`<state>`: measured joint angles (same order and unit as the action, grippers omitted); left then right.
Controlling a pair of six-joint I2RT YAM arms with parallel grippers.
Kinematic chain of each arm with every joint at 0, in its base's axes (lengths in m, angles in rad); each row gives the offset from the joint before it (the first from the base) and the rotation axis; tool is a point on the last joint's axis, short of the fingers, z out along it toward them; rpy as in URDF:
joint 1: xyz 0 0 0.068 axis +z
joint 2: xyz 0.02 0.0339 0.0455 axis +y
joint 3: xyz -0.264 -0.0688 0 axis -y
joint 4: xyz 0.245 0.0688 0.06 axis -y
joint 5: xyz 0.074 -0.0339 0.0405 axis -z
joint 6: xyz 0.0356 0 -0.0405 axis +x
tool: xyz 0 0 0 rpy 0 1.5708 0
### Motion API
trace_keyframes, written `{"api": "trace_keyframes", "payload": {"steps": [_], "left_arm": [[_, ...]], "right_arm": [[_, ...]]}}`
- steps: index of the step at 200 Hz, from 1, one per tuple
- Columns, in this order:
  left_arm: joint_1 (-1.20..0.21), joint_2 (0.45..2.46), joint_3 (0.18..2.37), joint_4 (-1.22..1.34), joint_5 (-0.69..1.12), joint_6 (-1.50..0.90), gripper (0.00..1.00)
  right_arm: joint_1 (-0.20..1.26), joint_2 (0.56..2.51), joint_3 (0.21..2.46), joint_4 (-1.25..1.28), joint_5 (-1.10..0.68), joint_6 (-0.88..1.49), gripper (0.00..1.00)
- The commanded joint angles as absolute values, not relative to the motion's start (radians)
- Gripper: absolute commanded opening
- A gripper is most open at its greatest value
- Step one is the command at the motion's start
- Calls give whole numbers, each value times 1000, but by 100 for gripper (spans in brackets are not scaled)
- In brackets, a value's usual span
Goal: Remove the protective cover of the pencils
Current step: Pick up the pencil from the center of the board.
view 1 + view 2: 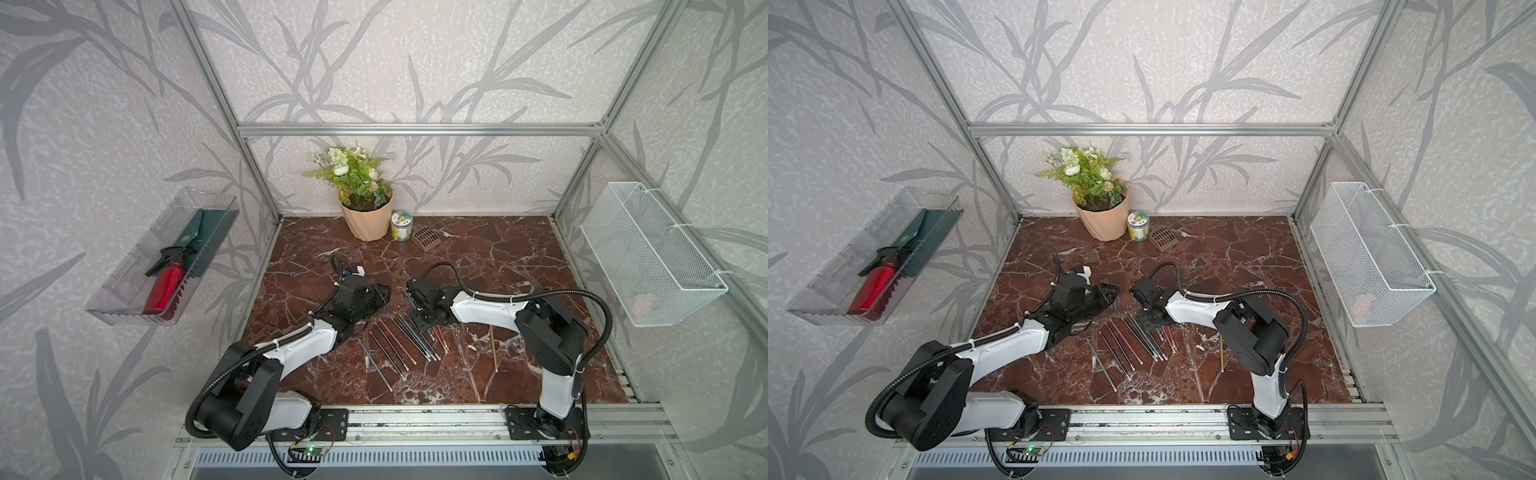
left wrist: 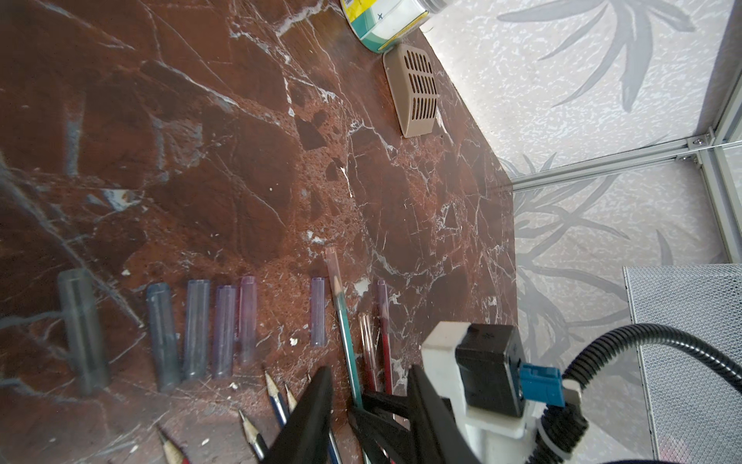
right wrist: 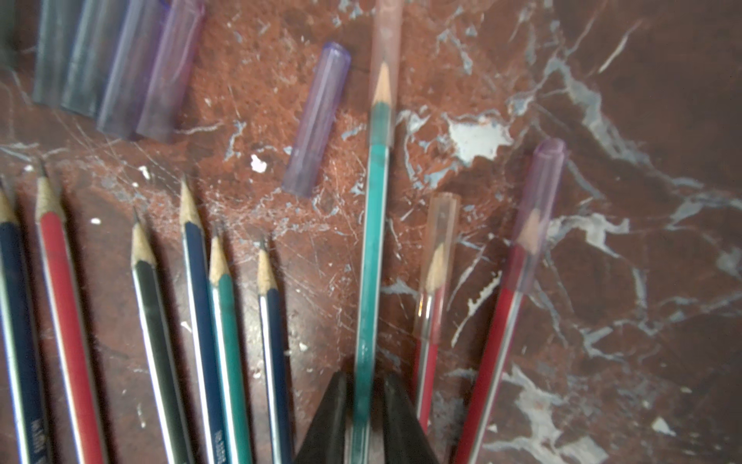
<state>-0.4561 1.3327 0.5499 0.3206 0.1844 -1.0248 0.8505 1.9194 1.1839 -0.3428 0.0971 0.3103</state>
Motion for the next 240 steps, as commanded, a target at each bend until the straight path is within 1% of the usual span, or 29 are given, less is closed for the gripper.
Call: {"api": "trace_keyframes", "payload": {"steps": [1,15,31,45,71,125,223,240], "left_arm": [[-453,1310,523,343,173,-1030,38],[-453,1295,513,344,165,-1029,39],[-453,1278,505,342,160,-1029,39],[-452,1266,501,342,159,-1029,39],[-453,1249,491,348,163,-1031,39],[-453,1220,471,368,168,-1036,39],[-453,1253,489,390,200,-1032,41],[-453,1276,503,393,216,-1031,44]], "right_arm": [[847,1959,1199,-369,101,317,19],[847,1959,1201,-369,98,316,18],[847,1952,1201,-369,97,319,11],[848,1941,1199,-365,94,320,7],[848,1924,1200,-363,87,319,3],[850,1894,1192,-356,75,320,0],[854,1810,1144,-328,68,325,0],[859,1780,1118,-308,61,323,0]]}}
